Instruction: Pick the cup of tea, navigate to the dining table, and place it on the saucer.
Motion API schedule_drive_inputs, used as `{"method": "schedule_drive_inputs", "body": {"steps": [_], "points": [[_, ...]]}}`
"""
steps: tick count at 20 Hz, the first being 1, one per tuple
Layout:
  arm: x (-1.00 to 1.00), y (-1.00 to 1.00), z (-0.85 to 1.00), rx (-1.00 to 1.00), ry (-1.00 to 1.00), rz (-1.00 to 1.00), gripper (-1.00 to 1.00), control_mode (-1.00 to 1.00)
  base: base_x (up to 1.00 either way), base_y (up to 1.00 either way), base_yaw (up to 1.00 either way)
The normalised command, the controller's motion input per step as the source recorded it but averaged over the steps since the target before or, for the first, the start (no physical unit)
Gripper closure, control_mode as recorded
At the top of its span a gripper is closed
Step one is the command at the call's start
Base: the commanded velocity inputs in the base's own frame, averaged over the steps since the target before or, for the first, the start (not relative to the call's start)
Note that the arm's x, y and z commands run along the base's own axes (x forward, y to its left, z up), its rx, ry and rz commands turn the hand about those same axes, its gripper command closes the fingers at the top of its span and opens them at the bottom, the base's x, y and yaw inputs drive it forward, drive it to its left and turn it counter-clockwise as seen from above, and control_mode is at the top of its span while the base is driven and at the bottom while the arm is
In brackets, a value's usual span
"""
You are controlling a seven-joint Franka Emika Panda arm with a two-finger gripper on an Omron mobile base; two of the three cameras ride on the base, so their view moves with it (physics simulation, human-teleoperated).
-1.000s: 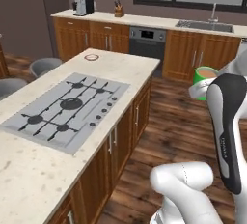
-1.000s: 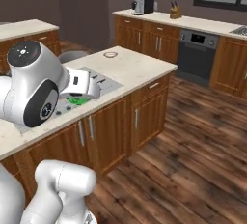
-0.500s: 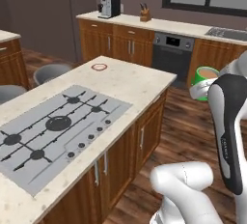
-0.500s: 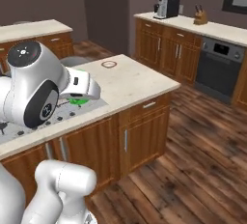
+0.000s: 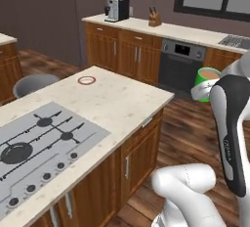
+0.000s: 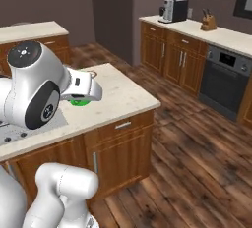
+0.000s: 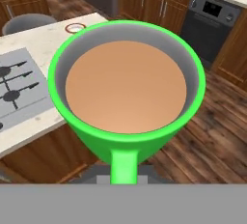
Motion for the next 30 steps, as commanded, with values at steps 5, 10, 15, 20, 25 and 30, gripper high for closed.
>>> {"method": "schedule_drive_inputs", "body": {"steps": [5, 10, 15, 20, 25, 30], "points": [[0.0, 0.0, 0.0, 0.0, 0.0, 0.0, 1.0, 1.0, 0.6, -1.0, 0.22], [0.0, 0.0, 0.0, 0.0, 0.0, 0.0, 1.0, 1.0, 0.59, -1.0, 0.33], [0.0, 0.0, 0.0, 0.0, 0.0, 0.0, 1.0, 1.0, 0.5, -1.0, 0.39], [0.0, 0.0, 0.0, 0.0, 0.0, 0.0, 1.0, 1.0, 0.38, -1.0, 0.42], [0.0, 0.0, 0.0, 0.0, 0.0, 0.0, 1.0, 1.0, 0.22, -0.93, 0.62], [0.0, 0.0, 0.0, 0.0, 0.0, 0.0, 1.0, 1.0, 0.25, -0.72, 0.75]]}}
